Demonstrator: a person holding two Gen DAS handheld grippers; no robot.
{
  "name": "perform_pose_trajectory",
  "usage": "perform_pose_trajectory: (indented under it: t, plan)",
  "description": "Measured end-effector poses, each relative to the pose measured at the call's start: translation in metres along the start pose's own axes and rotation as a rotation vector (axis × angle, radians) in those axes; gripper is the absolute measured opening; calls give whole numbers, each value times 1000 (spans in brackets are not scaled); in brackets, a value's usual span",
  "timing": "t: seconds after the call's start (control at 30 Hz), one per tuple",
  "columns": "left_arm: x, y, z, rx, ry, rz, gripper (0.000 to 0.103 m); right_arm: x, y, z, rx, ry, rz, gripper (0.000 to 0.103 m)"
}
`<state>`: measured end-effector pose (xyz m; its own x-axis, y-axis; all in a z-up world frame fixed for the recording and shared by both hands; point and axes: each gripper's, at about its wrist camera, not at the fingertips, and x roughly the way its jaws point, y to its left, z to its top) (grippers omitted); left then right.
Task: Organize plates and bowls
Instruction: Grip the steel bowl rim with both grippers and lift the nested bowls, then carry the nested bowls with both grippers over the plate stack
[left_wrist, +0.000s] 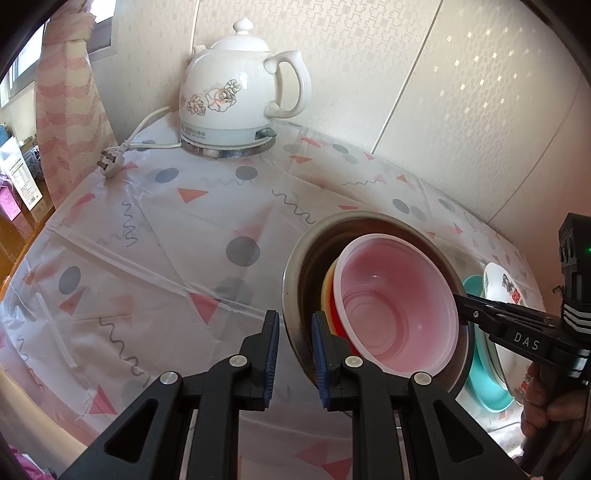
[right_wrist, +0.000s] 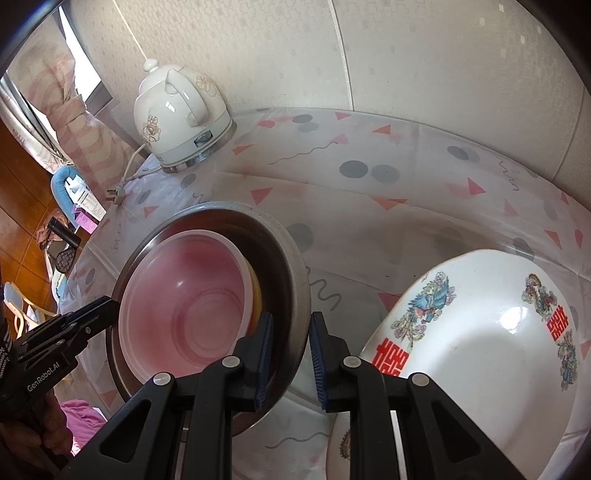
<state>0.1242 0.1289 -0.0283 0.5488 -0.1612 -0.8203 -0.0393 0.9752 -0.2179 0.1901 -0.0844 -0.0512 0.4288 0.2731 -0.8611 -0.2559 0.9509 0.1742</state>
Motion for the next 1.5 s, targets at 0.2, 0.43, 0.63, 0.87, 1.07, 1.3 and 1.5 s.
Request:
perform_pose_trajectory:
  t: [0.2, 0.43, 0.63, 0.87, 1.07, 1.3, 1.5]
  plan:
    - [6, 1, 0, -18, 16, -14, 19, 2, 1, 3, -7, 7, -7, 19]
    - [17, 13, 1, -94, 50, -62, 18, 6, 8, 5, -31, 19, -11, 19]
    - [14, 22, -1, -107, 42, -74, 14, 11, 16, 2, -51, 40, 5, 19]
    - [10, 27, -3, -128, 44, -80, 13, 12, 19, -3, -38, 43, 18, 17]
    - [2, 31, -10, -130, 32, -87, 14, 4, 22, -8, -37, 33, 39, 15]
    - [-13, 34, -18, -125, 10, -88, 14, -5, 27, -13, -28, 17, 79, 15]
    - [-23, 34, -21, -124, -4, -102, 14, -17, 24, -16, 2, -8, 132, 15]
